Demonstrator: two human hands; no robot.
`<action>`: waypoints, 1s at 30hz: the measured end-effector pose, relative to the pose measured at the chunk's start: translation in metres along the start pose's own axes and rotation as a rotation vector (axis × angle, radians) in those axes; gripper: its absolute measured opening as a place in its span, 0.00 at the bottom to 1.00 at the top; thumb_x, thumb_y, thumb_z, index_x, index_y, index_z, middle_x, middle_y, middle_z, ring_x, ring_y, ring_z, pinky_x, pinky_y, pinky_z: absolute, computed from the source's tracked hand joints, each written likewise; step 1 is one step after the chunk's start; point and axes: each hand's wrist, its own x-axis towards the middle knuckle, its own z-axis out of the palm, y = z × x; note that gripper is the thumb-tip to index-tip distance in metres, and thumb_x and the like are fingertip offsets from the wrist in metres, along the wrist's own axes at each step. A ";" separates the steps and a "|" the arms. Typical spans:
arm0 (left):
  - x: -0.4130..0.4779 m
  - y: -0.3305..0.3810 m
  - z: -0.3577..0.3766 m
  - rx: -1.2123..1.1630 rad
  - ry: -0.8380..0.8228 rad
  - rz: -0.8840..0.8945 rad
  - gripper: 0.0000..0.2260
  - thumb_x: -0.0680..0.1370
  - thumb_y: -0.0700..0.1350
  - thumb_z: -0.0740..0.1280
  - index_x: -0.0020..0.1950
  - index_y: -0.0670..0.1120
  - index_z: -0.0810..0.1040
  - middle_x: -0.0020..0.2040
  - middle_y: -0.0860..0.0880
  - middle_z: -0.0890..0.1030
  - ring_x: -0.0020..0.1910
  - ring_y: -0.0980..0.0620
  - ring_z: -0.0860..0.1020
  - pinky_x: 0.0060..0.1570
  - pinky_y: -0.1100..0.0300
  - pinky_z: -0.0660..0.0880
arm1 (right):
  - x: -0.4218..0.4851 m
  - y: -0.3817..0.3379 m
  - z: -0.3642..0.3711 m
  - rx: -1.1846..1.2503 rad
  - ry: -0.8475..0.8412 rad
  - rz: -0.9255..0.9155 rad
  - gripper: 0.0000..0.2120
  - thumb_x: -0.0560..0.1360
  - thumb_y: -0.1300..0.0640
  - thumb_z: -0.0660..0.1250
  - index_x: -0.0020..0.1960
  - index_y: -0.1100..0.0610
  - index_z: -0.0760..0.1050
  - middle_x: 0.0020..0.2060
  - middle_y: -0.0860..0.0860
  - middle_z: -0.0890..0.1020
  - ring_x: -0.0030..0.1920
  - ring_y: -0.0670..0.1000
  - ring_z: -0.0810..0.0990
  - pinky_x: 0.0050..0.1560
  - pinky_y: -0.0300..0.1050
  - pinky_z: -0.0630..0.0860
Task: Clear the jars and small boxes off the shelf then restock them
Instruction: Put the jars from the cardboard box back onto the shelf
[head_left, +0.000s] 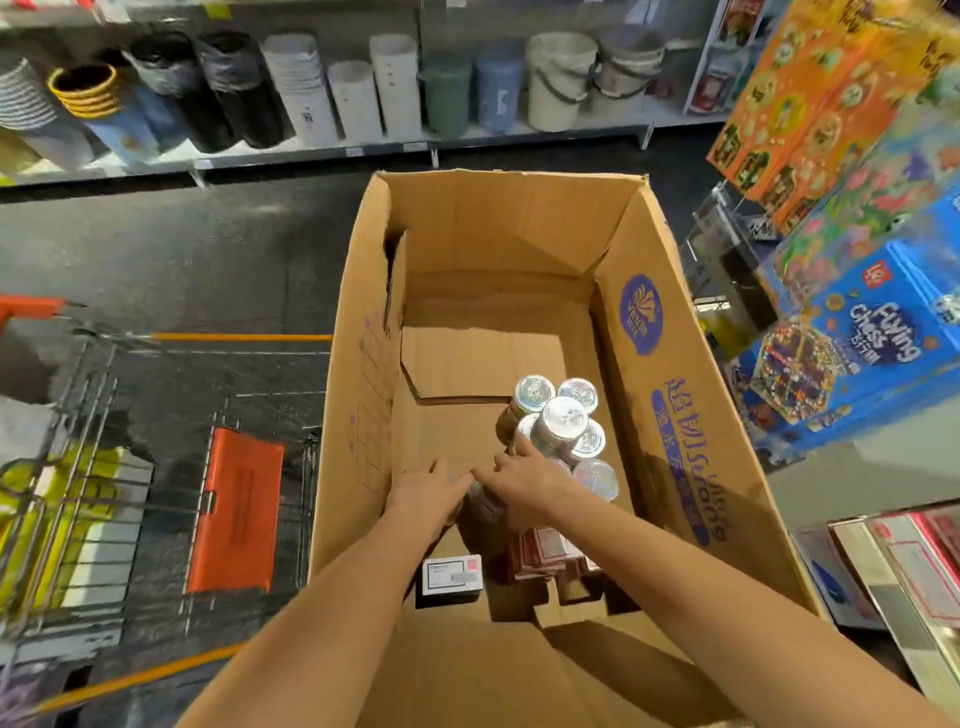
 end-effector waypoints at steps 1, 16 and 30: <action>0.001 -0.001 0.001 -0.010 0.004 -0.003 0.28 0.80 0.45 0.62 0.76 0.52 0.53 0.66 0.40 0.64 0.59 0.40 0.72 0.52 0.51 0.72 | 0.002 0.001 0.001 -0.002 0.020 -0.010 0.26 0.71 0.50 0.67 0.66 0.52 0.63 0.61 0.59 0.75 0.69 0.63 0.65 0.73 0.66 0.49; 0.019 0.002 0.005 -0.133 0.067 -0.098 0.23 0.77 0.45 0.68 0.69 0.53 0.66 0.62 0.44 0.68 0.60 0.42 0.71 0.50 0.54 0.72 | 0.003 -0.006 -0.004 0.070 0.216 0.046 0.22 0.74 0.43 0.63 0.62 0.55 0.69 0.53 0.56 0.81 0.62 0.56 0.73 0.75 0.57 0.40; -0.002 -0.001 -0.036 -0.048 0.123 -0.202 0.23 0.75 0.41 0.69 0.69 0.51 0.68 0.62 0.42 0.71 0.60 0.43 0.73 0.54 0.53 0.73 | -0.026 -0.007 -0.043 0.155 0.273 0.098 0.21 0.73 0.49 0.66 0.64 0.52 0.69 0.54 0.58 0.78 0.62 0.58 0.70 0.74 0.53 0.47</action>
